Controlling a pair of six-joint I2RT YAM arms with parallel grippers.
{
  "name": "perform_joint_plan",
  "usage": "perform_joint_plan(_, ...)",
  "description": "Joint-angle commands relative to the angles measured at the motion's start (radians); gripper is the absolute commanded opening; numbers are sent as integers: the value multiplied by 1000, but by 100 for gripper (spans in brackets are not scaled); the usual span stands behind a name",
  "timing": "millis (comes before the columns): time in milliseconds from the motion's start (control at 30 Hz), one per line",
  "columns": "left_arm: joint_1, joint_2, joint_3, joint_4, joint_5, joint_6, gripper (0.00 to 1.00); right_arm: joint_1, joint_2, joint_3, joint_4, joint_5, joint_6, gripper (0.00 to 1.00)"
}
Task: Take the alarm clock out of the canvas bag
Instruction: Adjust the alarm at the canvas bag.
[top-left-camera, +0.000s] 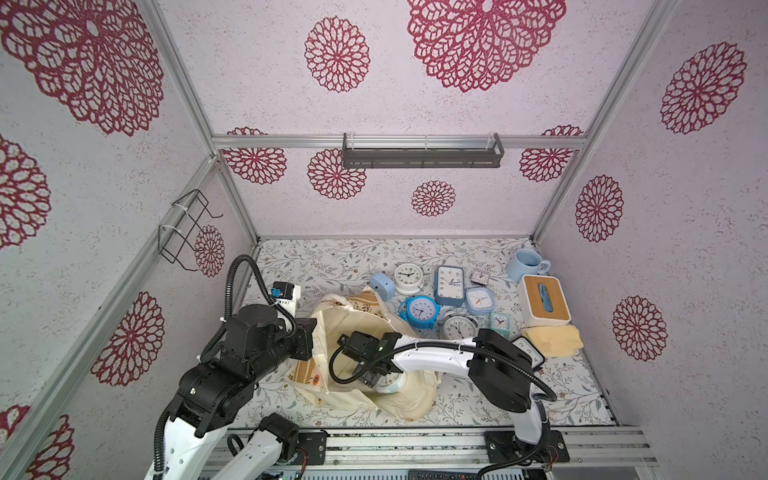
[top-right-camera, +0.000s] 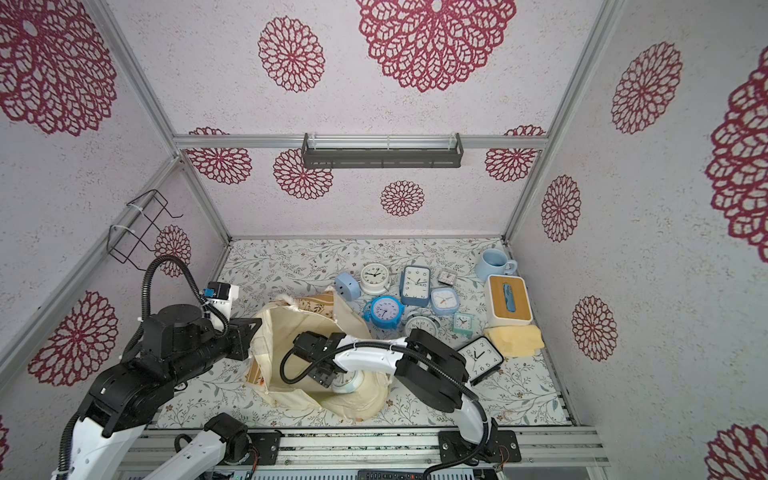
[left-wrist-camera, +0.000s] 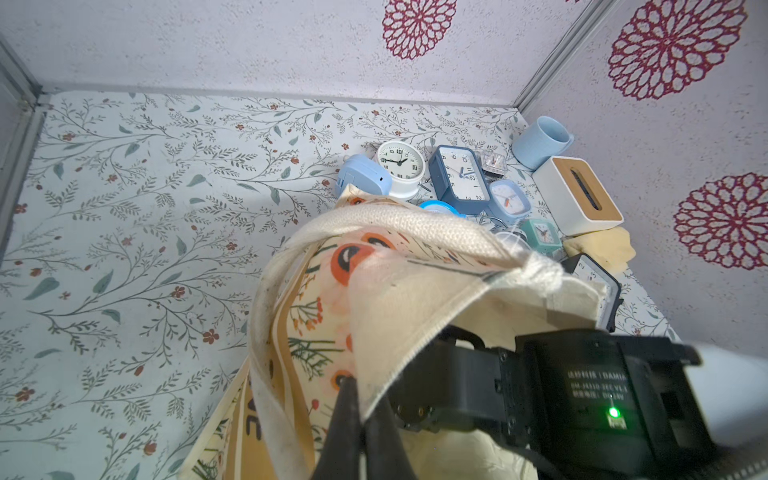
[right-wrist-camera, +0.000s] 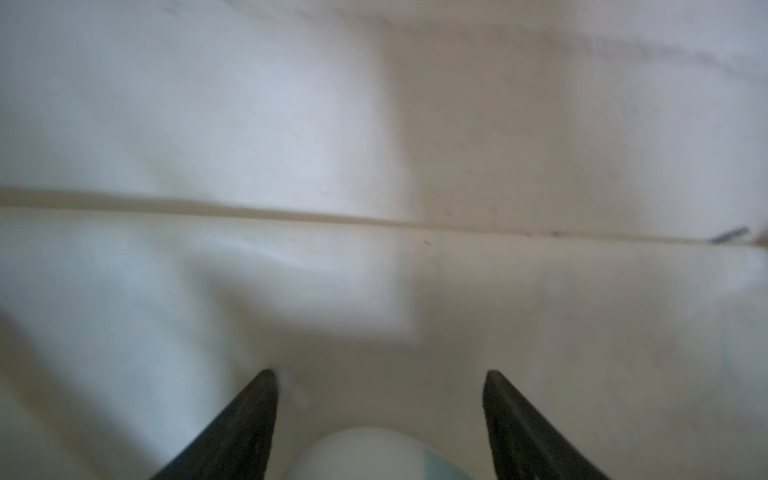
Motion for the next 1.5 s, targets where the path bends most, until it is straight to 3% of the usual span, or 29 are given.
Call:
perform_joint_plan(0,-24,-1,27,44,-79,50,0,-67,-40,-26,-113,60,39,77)
perform_joint_plan(33,-33,-2,26,45,-85,54,0,-73,-41,-27,-117,69,45,77)
perform_joint_plan(200,-80,20,30,49,-119,75,0,-75,-85,-48,-113,80,48,99)
perform_joint_plan(733,-107,84,31,105,-148,90,0,-67,-231,-49,-220,-23,-2,99)
perform_joint_plan(900,-110,98,41,107,-155,89,0,-50,-228,-19,-273,-17,7,99)
perform_joint_plan(1167,-117,114,35,122,-149,87,0,-44,-162,-17,-187,-94,39,99)
perform_joint_plan(1367,-120,115,39,122,-156,91,0,-44,-112,56,-182,-164,139,99)
perform_joint_plan(1467,-120,114,35,121,-156,93,0,-44,-95,36,-202,-130,186,99)
